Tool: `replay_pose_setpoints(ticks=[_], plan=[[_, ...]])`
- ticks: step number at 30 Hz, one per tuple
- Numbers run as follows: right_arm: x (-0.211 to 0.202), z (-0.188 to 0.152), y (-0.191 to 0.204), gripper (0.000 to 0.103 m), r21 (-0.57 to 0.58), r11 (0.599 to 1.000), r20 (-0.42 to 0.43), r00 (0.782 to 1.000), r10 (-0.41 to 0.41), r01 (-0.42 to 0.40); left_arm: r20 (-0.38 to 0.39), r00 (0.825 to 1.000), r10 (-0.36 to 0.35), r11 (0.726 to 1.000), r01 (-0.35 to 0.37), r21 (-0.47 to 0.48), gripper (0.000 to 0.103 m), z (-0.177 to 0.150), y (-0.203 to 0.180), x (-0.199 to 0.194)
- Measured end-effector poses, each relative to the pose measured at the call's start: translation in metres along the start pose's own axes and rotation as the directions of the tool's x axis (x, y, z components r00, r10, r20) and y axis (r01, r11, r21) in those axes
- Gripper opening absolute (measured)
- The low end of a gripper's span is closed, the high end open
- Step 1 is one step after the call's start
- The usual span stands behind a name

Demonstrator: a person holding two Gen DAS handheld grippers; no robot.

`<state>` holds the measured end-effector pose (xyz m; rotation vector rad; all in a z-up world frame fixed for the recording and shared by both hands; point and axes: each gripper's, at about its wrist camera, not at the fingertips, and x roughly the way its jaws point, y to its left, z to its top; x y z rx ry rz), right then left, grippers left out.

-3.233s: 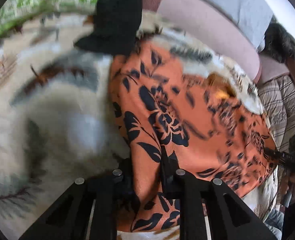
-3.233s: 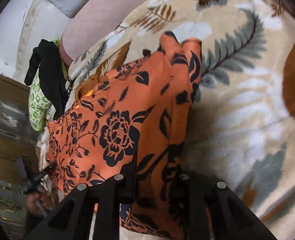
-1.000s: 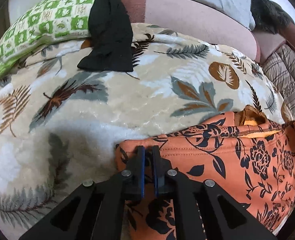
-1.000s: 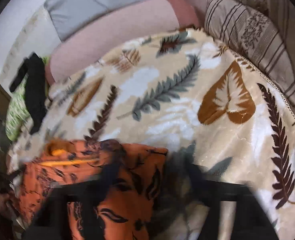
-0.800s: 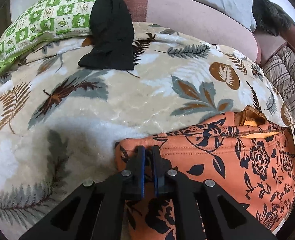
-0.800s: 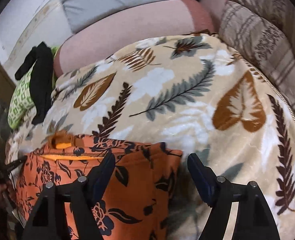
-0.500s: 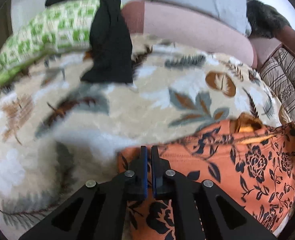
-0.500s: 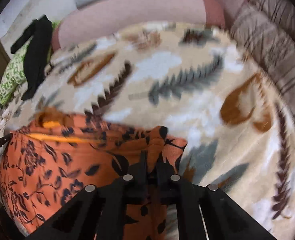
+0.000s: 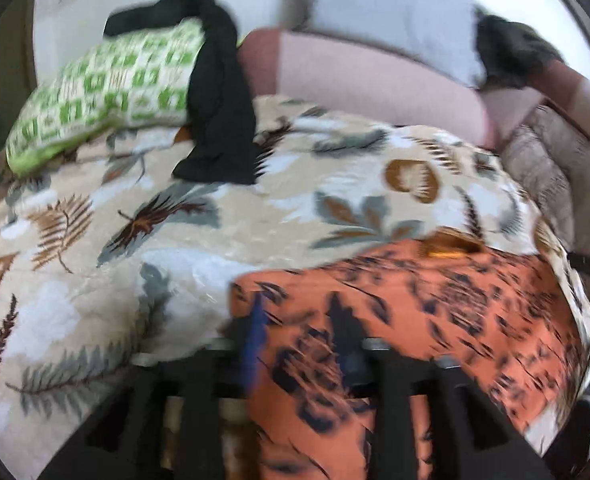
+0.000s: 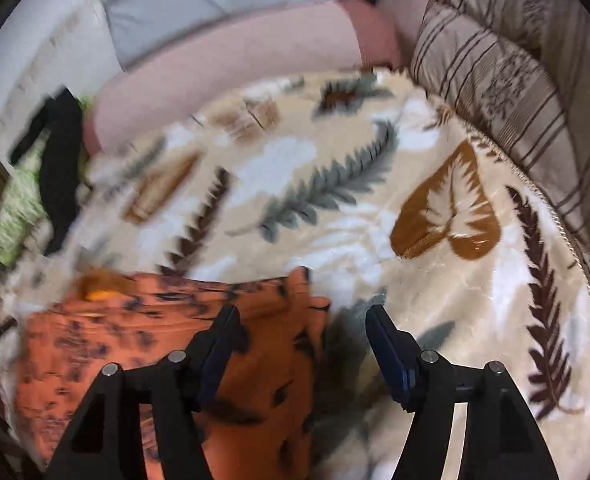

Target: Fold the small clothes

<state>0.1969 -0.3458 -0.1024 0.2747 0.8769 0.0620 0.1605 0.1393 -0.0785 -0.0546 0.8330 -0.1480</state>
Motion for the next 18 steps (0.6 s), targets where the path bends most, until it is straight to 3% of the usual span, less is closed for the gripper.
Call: replay_pose_setpoints(ticks=[1,3,4,5,6,8,9,10,11,12,13,14,16,18], plan=[[-0.012,-0.004,0.005,0.069,0.007,0.999,0.008,0.998,0.054,-0.054,0.01,1.0,0.002,1.0,-0.002,0.015,0.064,-0.005,-0.007,-0.008],[-0.019,-0.014,0.02,0.069,0.011,0.979,-0.03,0.979,0.203,-0.203,0.008,1.0,-0.006,0.999,0.005,0.043,0.064,-0.02,-0.02,-0.013],[-0.017,-0.022,0.026,0.07,0.022,0.959,-0.073,0.956,0.285,-0.284,-0.035,0.999,-0.004,0.999,0.005,0.042,0.064,-0.028,-0.023,-0.002],[-0.007,-0.034,0.03,0.071,0.048,0.93,-0.138,0.919,0.369,-0.366,-0.081,0.997,0.005,1.0,-0.002,0.029,0.064,-0.034,-0.022,0.007],[0.005,-0.042,0.03,0.071,0.063,0.927,-0.18,0.909,0.375,-0.37,-0.162,0.986,0.036,0.999,-0.036,0.003,0.063,-0.044,-0.015,0.028],[0.041,-0.065,0.005,0.067,0.141,0.962,-0.262,0.929,0.263,-0.233,-0.187,0.982,0.04,0.998,-0.047,-0.034,0.059,-0.049,-0.005,0.038],[0.043,-0.069,-0.011,0.053,0.234,0.94,-0.221,0.928,0.301,-0.249,-0.17,0.984,0.057,0.997,-0.066,-0.05,0.057,-0.045,-0.005,0.027],[0.035,-0.071,-0.023,0.051,0.313,0.913,-0.173,0.93,0.325,-0.261,-0.146,0.986,0.074,0.995,-0.083,-0.056,0.058,-0.042,-0.006,0.016],[0.021,-0.069,-0.024,0.053,0.322,0.918,-0.144,0.946,0.291,-0.233,-0.094,0.993,0.07,0.996,-0.075,-0.057,0.058,-0.04,-0.009,-0.003],[0.008,-0.067,-0.019,0.063,0.284,0.936,-0.123,0.961,0.249,-0.206,-0.066,0.996,0.057,0.997,-0.06,-0.05,0.058,-0.04,-0.013,-0.015],[-0.005,-0.067,-0.011,0.067,0.242,0.949,-0.093,0.969,0.23,-0.202,-0.05,0.998,0.03,0.999,-0.032,-0.032,0.063,-0.043,-0.018,-0.026],[-0.016,-0.069,-0.002,0.068,0.214,0.947,-0.074,0.963,0.259,-0.239,-0.044,0.999,0.01,1.0,-0.01,-0.015,0.065,-0.049,-0.023,-0.032],[-0.024,-0.079,0.017,0.07,0.184,0.913,-0.1,0.917,0.386,-0.364,-0.064,0.998,0.012,1.0,-0.012,0.004,0.069,-0.065,-0.032,-0.03],[-0.013,-0.098,0.024,0.07,0.187,0.902,-0.17,0.892,0.42,-0.389,-0.16,0.985,0.065,0.998,-0.064,0.014,0.069,-0.082,-0.029,-0.011]])
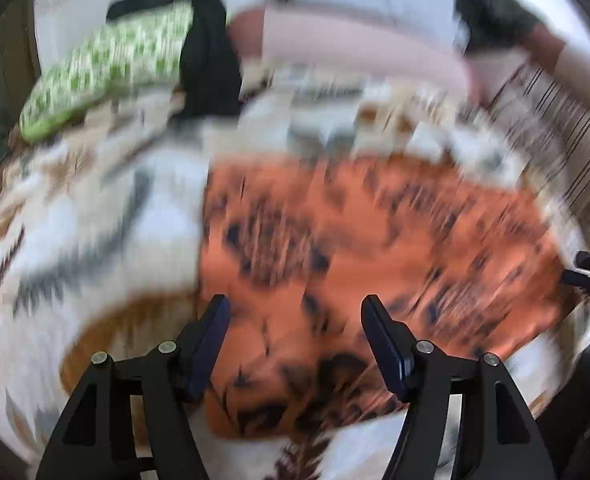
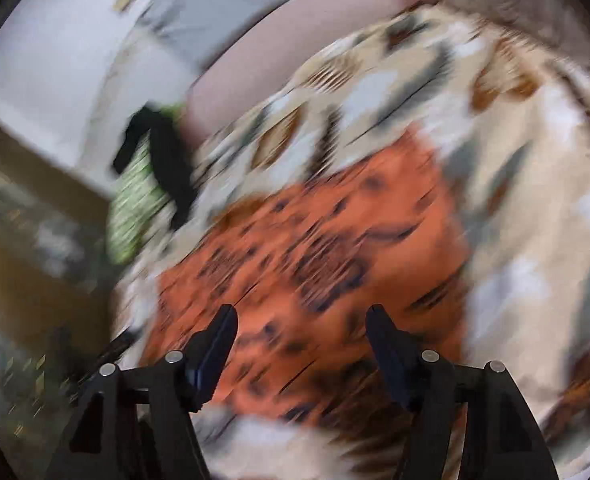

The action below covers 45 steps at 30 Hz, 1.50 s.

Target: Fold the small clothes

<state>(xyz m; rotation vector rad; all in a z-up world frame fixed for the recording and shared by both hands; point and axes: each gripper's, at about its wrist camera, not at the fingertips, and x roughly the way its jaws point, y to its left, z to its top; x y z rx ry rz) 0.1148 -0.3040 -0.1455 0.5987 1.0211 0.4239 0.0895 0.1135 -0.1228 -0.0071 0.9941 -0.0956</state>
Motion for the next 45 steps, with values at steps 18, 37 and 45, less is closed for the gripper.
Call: replay_pose_setpoints(ticks=[18,37,45], plan=[[-0.037,-0.028,-0.019,0.069,0.127,0.988,0.092,0.991,-0.101,0.089,0.026,0.997,0.077,0.995,-0.075,-0.064,0.078,-0.007,0.001,-0.023],[0.041,0.096,-0.038,0.072,0.156,0.987,0.096,0.995,0.011,-0.026,-0.005,0.999,0.05,0.995,-0.049,0.088,0.081,-0.009,-0.04,0.022],[0.01,0.081,-0.021,0.071,0.184,0.983,0.155,0.988,-0.012,-0.017,0.076,0.997,0.013,0.999,-0.016,0.04,0.081,0.003,-0.035,-0.013]])
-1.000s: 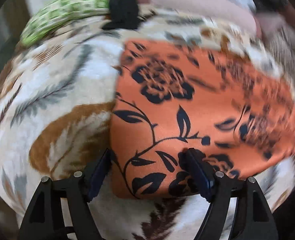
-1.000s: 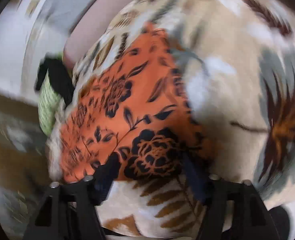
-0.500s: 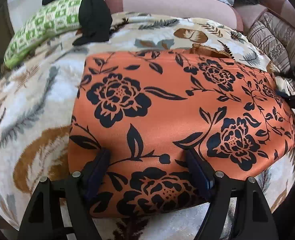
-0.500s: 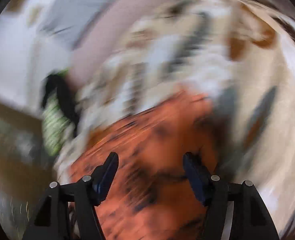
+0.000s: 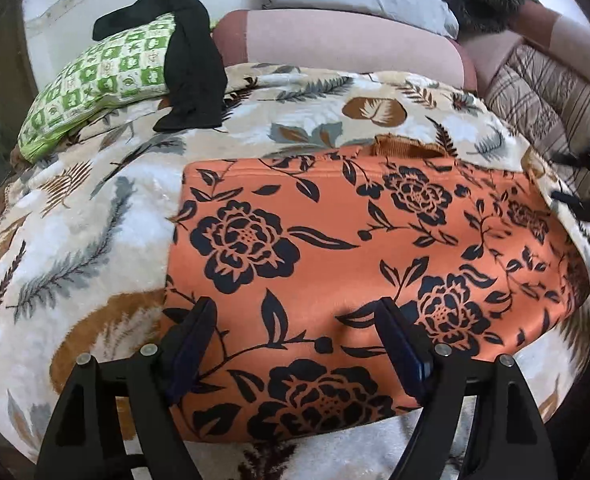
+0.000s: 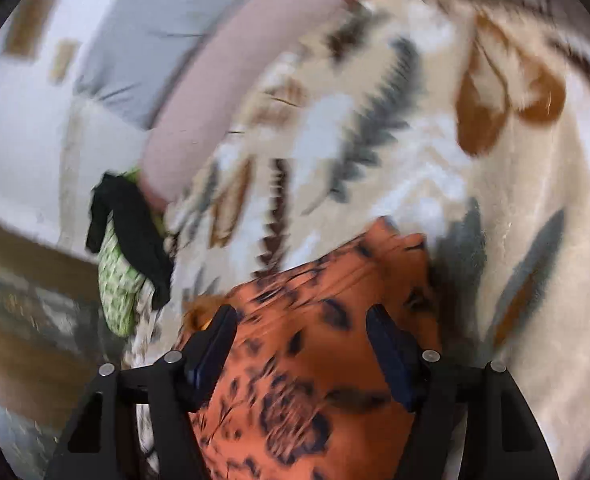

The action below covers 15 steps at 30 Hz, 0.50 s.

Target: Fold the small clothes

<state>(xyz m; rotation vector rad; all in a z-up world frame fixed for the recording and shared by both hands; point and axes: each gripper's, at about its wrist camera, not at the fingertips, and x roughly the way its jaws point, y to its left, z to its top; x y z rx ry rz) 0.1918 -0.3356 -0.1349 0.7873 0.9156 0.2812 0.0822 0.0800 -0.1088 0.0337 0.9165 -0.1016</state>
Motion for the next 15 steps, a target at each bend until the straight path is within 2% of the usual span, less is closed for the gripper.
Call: replay_pose_setpoints(ticks=[5,10,13,15], plan=[[-0.052,-0.071,0.009,0.071,-0.013,0.998,-0.04,0.997,0.059,-0.059,-0.015,0.999,-0.028,0.997,0.027,-0.078,0.081,-0.011,0.002,-0.006],[-0.065,-0.151,-0.013,0.074,0.117,0.992,-0.09,0.994,0.068,-0.057,0.019,0.997,-0.069,0.991,0.071,-0.116,0.081,-0.012,-0.004,-0.018],[-0.058,-0.169,-0.034,0.074,0.211,0.977,-0.119,0.992,0.032,-0.006,0.019,0.996,-0.089,0.991,0.09,-0.1,0.081,-0.009,-0.014,-0.021],[-0.054,-0.168,-0.047,0.075,0.296,0.954,-0.075,0.995,0.063,-0.038,0.022,0.996,-0.092,0.991,0.093,-0.092,0.081,-0.009,-0.019,-0.02]])
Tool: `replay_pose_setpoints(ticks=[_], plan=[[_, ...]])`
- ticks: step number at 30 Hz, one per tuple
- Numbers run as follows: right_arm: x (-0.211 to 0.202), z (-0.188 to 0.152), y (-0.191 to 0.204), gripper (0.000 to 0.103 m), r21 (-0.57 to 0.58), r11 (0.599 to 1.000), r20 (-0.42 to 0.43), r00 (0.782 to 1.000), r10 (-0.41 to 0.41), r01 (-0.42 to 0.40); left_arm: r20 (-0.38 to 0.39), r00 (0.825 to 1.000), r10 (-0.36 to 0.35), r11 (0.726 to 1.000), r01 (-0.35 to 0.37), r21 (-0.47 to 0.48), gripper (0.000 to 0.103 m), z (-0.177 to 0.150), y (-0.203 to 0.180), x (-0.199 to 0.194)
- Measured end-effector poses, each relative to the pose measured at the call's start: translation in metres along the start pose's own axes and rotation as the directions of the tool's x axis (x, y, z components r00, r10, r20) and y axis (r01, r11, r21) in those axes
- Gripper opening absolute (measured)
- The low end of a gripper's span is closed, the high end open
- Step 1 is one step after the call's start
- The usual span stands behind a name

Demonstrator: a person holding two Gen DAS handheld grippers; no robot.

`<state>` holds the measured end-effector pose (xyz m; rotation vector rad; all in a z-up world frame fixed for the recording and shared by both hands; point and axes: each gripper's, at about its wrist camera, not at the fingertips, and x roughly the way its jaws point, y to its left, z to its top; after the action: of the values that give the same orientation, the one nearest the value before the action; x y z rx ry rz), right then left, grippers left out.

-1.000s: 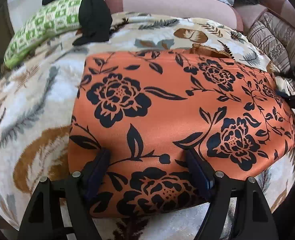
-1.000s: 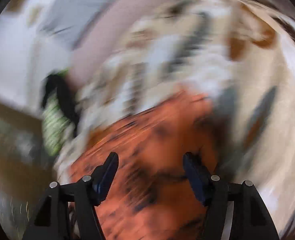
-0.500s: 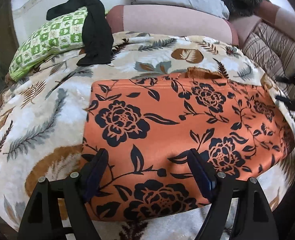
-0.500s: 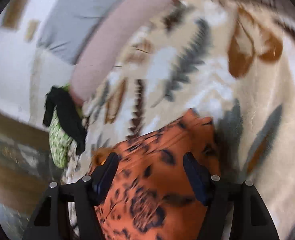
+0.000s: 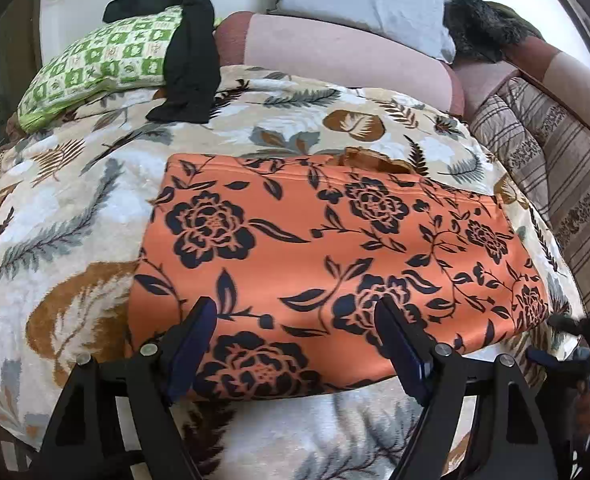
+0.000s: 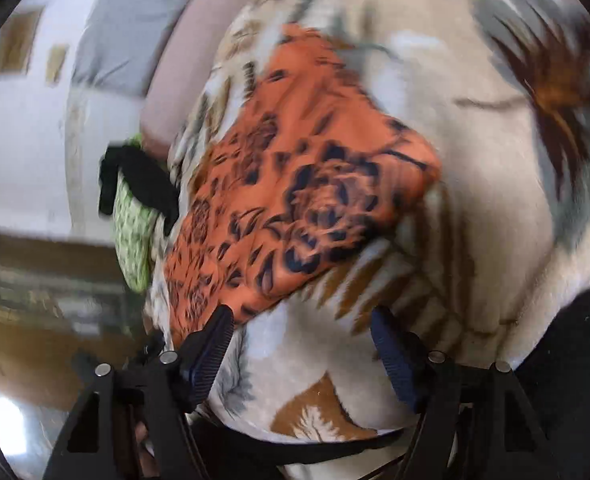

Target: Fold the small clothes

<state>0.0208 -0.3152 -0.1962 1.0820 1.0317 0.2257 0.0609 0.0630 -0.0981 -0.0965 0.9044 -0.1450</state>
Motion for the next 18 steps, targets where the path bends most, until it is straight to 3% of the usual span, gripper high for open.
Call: replay_pose_setpoints(ticks=[5,10,14,16,18], plan=[[0.009,0.021,-0.019,0.075,0.176,0.979,0.091,0.992,0.085,-0.1,-0.028,1.0,-0.003,1.0,0.003,-0.003,0.081,-0.002,-0.01,0.011],[-0.001,0.035,-0.026,0.075,0.229,0.961,0.209,0.972,0.107,-0.155,-0.015,1.0,-0.006,1.0,0.006,0.02,0.081,0.005,-0.022,0.018],[0.003,0.037,-0.026,0.075,0.21,0.967,0.214,0.972,0.096,-0.141,-0.054,0.998,0.009,0.999,-0.007,0.037,0.081,0.008,-0.033,0.044],[-0.004,0.041,-0.031,0.075,0.193,0.972,0.207,0.974,0.096,-0.137,-0.117,0.992,0.046,0.997,-0.04,0.059,0.081,0.005,-0.037,0.062],[-0.008,0.043,-0.034,0.074,0.192,0.971,0.202,0.974,0.102,-0.142,-0.12,0.99,0.079,0.994,-0.07,0.079,0.081,0.003,-0.041,0.068]])
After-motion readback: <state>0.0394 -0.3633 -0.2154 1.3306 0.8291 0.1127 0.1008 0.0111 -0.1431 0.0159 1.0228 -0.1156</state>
